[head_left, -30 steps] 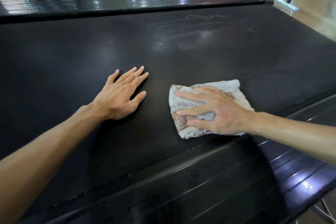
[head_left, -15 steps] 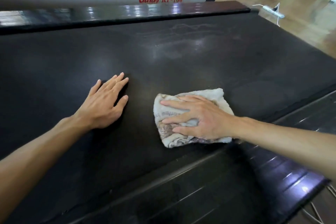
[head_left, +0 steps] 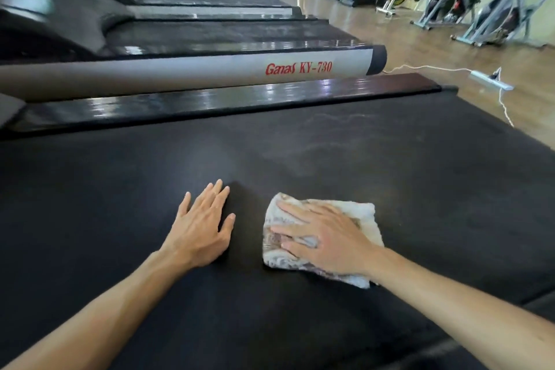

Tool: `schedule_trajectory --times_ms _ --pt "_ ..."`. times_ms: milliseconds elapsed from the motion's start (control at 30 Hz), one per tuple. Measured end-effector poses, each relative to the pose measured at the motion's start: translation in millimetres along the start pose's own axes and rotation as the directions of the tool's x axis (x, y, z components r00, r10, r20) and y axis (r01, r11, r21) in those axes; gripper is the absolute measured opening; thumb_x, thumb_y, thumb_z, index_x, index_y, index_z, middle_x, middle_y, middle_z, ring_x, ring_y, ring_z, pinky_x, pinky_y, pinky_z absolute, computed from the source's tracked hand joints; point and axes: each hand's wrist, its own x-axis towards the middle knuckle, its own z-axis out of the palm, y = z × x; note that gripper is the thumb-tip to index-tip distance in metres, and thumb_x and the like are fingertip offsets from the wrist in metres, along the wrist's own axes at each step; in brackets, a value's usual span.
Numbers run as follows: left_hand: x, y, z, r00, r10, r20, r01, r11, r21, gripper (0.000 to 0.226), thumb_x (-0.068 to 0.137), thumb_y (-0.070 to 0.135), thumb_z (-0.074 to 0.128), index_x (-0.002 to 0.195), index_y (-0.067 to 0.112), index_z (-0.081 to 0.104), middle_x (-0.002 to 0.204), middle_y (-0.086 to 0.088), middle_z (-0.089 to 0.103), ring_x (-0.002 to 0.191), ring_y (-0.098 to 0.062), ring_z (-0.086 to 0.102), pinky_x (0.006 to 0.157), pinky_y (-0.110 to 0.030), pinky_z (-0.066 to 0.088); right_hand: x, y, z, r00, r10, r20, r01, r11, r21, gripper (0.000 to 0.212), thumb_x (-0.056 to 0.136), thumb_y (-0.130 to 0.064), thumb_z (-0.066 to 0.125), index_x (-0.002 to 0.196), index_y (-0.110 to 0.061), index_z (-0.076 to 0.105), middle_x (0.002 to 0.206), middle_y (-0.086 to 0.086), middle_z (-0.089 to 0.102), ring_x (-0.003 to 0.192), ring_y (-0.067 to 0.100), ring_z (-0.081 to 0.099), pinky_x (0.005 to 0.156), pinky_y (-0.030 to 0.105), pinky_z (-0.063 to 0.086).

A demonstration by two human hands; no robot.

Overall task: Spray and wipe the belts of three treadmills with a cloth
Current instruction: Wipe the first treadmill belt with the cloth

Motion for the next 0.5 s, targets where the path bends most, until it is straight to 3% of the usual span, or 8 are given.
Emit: schedule_trajectory --times_ms 133,267,400,500 --pt "6 6 -9 0.997 -0.071 0.024 0.073 0.996 -0.053 0.064 0.107 0.043 0.029 0.163 0.02 0.009 0.17 0.006 -0.001 0.155 -0.007 -0.006 0.127 -0.039 -0.004 32 36 -14 0.993 0.12 -0.006 -0.12 0.991 -0.061 0.059 0.097 -0.069 0.012 0.15 -0.058 0.038 0.17 -0.023 0.004 0.157 0.015 0.013 0.127 0.039 0.008" --pt "12 10 -8 0.994 -0.101 0.044 0.102 0.995 -0.023 0.065 0.107 0.044 0.029 0.163 0.019 0.008 0.17 0.006 -0.001 0.156 -0.008 -0.007 0.127 -0.04 -0.003 87 25 -9 0.988 0.153 -0.035 -0.154 0.987 -0.055 0.069 0.091 -0.069 0.006 0.151 -0.055 0.037 0.172 -0.017 0.008 0.156 0.025 0.018 0.126 0.049 0.012" --pt "30 3 -1 0.995 -0.086 0.05 0.086 0.996 -0.007 0.066 0.107 0.046 0.029 0.163 0.019 0.007 0.17 0.006 -0.004 0.155 -0.008 -0.008 0.127 -0.04 -0.004 49 15 0 1.0 -0.001 -0.028 -0.001 0.996 -0.084 0.059 0.098 -0.065 0.015 0.152 -0.054 0.036 0.172 -0.017 0.006 0.156 0.012 0.01 0.127 0.039 0.007" --pt "39 -11 2 0.996 -0.087 0.017 0.087 0.996 -0.003 0.069 0.106 0.049 0.029 0.163 0.018 0.008 0.17 0.005 -0.003 0.156 -0.008 -0.007 0.127 -0.039 -0.003 44 51 -6 0.995 0.058 -0.079 -0.065 0.995 -0.082 0.061 0.097 -0.067 0.01 0.151 -0.057 0.036 0.171 -0.02 0.007 0.156 0.009 0.013 0.127 0.038 0.012"
